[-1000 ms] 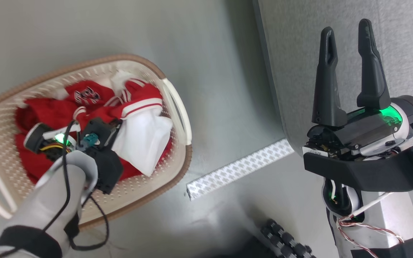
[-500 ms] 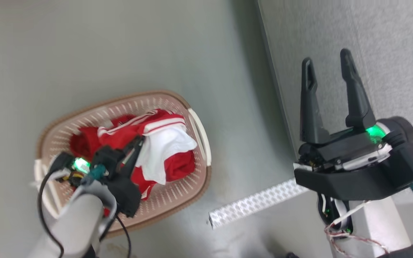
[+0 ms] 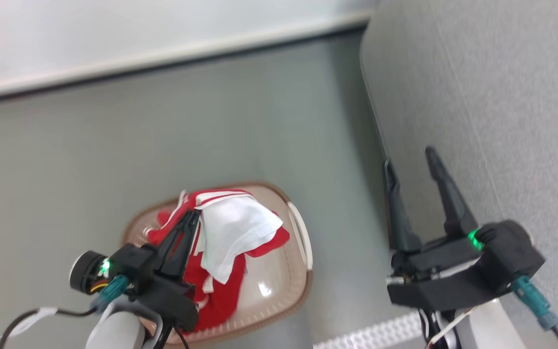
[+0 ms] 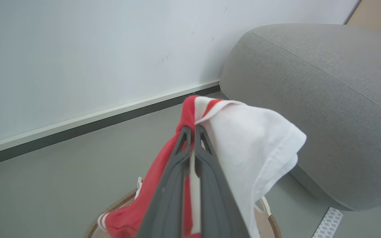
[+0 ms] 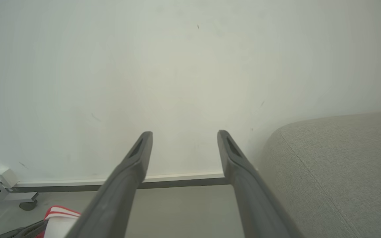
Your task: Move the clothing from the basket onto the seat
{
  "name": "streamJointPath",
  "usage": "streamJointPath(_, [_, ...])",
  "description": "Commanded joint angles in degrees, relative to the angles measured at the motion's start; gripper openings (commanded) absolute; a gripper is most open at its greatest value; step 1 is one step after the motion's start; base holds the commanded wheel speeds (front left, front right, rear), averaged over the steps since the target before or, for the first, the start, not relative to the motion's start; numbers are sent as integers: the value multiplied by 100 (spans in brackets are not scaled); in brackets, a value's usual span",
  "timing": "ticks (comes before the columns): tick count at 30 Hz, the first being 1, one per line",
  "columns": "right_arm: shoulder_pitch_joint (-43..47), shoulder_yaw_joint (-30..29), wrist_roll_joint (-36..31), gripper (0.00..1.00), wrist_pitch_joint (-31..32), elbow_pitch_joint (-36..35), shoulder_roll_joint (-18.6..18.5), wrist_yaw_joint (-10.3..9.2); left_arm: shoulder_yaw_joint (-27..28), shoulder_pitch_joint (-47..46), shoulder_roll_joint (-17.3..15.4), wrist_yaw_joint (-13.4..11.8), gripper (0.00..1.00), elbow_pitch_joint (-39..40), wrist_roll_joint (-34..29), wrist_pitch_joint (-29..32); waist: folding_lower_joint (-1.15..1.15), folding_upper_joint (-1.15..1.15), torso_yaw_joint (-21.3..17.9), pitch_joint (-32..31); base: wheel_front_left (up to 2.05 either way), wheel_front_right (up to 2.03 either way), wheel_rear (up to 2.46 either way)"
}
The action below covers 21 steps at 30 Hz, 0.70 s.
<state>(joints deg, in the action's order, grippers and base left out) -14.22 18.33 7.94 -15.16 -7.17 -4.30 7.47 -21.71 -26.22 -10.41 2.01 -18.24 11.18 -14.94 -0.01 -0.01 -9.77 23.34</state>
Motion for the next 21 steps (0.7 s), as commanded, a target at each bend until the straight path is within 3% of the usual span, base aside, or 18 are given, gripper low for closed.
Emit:
streamJointPath(1, [173, 49, -4, 100, -11, 65, -74, 4, 158, 251, 48, 38, 0, 208, -76, -25, 1, 1, 345, -813, 0, 0, 0])
streamJointPath(11, [868, 302, 56, 100, -11, 422, -215, 4, 857, 1024, 281, 183, 0, 1234, -298, -26, 1, 1, 302, -2037, 0, 0, 0])
streamJointPath(21, [1087, 444, 93, 100, -11, 502, -276, 4, 1176, 1076, 446, 301, 0, 1897, -434, -26, 1, 1, 237, -2393, 0, 0, 0])
